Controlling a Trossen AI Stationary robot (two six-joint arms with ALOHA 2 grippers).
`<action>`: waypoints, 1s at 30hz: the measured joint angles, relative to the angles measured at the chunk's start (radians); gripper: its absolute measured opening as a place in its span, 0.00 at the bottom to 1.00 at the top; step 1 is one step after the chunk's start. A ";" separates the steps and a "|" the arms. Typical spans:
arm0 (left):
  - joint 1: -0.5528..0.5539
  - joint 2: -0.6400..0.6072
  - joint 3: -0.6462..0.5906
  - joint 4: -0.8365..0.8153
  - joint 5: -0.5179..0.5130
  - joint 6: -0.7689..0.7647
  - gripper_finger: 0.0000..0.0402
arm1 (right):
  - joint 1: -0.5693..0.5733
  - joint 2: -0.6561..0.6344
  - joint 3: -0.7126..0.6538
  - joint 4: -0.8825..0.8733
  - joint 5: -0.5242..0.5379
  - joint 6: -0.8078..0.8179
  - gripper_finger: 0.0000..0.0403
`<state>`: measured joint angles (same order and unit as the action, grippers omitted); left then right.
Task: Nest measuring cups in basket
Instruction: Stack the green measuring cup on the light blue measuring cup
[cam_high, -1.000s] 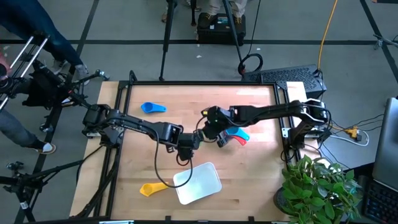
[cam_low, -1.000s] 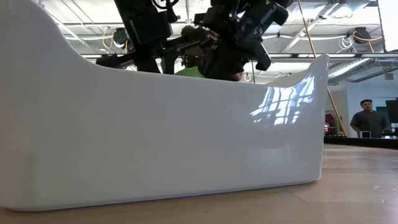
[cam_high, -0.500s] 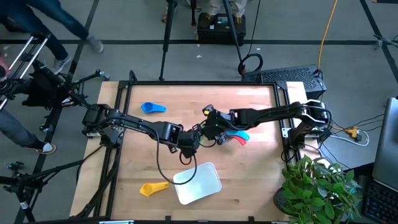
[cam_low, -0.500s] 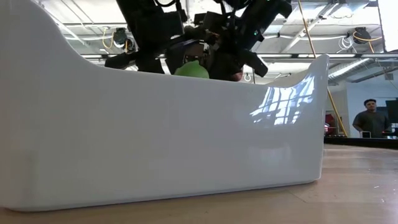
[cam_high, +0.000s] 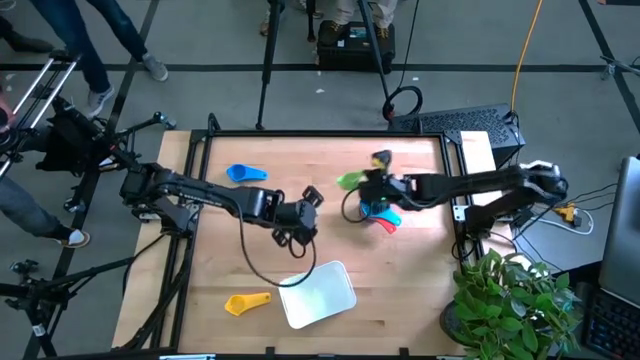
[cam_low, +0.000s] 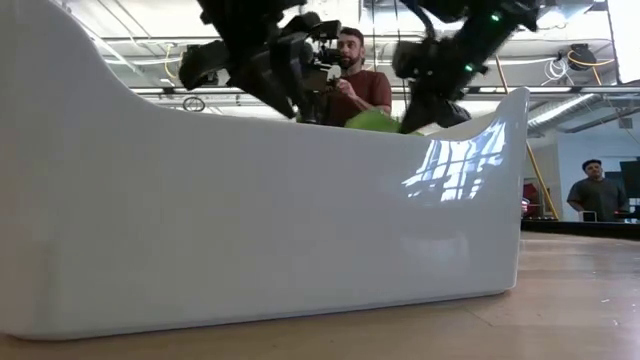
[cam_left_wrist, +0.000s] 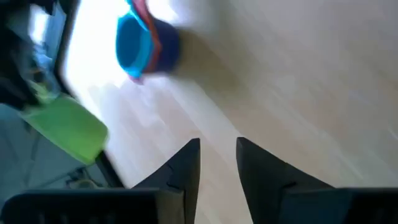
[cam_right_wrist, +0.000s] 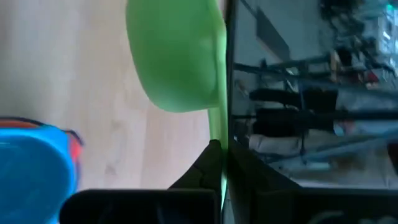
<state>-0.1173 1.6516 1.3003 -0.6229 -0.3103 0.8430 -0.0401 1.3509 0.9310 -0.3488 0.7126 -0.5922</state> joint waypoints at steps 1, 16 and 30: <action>0.001 -0.001 0.002 0.009 -0.004 -0.005 0.27 | 0.002 -0.030 -0.039 -0.001 0.031 0.025 0.00; 0.048 -0.003 0.001 0.065 -0.015 -0.070 0.27 | 0.140 -0.195 -0.300 -0.054 0.204 0.290 0.00; 0.065 -0.003 0.001 0.095 -0.004 -0.091 0.27 | 0.251 -0.184 -0.360 -0.110 0.160 0.479 0.00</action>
<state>-0.0525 1.6482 1.3012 -0.5280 -0.3141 0.7518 0.2111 1.1670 0.5711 -0.4586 0.8725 -0.1131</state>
